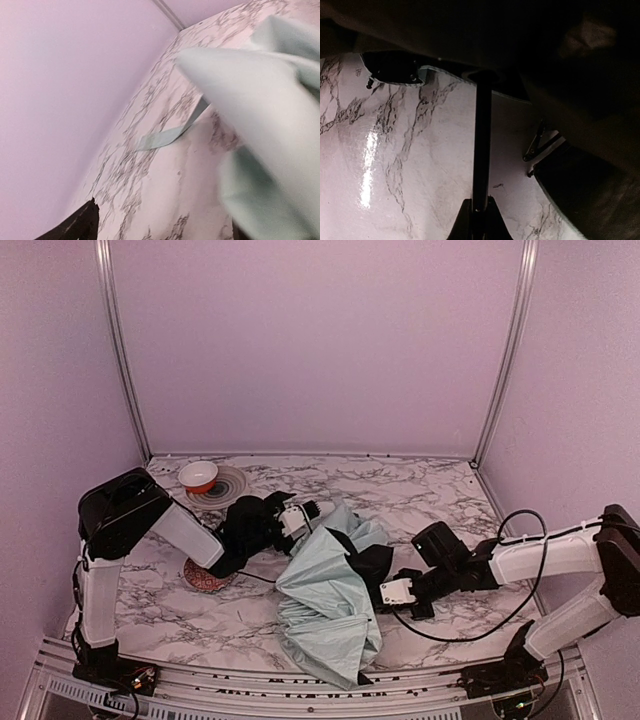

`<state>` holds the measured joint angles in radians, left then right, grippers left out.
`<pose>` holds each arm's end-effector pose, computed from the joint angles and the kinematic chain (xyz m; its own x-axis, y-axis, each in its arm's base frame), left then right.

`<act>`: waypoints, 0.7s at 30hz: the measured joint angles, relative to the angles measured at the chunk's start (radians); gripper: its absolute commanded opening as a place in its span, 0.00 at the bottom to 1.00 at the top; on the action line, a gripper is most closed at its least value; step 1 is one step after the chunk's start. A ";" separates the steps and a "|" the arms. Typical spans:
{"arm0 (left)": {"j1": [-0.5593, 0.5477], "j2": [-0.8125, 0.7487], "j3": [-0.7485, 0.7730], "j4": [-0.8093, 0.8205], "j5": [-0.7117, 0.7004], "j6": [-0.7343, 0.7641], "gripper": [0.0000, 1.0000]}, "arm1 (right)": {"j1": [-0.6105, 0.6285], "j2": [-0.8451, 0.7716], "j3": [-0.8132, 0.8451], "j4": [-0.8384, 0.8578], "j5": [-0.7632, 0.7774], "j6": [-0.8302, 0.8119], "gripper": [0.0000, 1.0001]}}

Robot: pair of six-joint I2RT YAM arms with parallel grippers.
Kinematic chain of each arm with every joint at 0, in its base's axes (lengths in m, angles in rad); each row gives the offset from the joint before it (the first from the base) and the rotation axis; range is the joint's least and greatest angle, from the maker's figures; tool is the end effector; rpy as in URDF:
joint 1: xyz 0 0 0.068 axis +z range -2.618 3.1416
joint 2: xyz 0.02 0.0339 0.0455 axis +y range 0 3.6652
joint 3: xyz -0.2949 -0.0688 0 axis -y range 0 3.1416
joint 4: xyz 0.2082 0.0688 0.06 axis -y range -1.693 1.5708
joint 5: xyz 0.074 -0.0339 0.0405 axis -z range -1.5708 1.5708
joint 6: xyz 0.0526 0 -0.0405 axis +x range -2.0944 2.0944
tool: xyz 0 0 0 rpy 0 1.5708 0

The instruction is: Put away the umbrella

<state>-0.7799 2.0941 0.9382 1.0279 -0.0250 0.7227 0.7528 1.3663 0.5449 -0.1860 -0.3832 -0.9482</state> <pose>0.3079 -0.3027 0.1864 0.3852 0.5490 -0.7418 0.5741 0.4868 0.6584 0.1409 0.1589 0.1869 0.2737 -0.7760 -0.5682 -0.9560 -0.1545 -0.2495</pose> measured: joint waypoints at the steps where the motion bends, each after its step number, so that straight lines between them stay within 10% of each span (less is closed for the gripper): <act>1: 0.005 0.016 0.022 0.002 -0.055 0.009 0.99 | 0.001 0.011 0.000 -0.003 -0.005 -0.006 0.00; 11: 0.137 0.028 0.171 0.045 -0.412 -0.027 0.99 | 0.012 0.087 0.039 -0.059 -0.062 -0.023 0.00; 15: 0.101 -0.111 0.084 -0.008 -0.443 -0.042 0.81 | 0.012 0.123 0.071 -0.071 -0.082 -0.013 0.00; 21: -0.130 -0.615 -0.026 -0.438 -0.011 -0.080 0.71 | 0.012 0.178 0.125 -0.088 -0.096 0.024 0.00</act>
<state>-0.9100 1.4792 0.9119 0.5903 -0.0357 0.6430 0.7650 1.5440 0.6697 -0.2737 -0.4793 -0.9237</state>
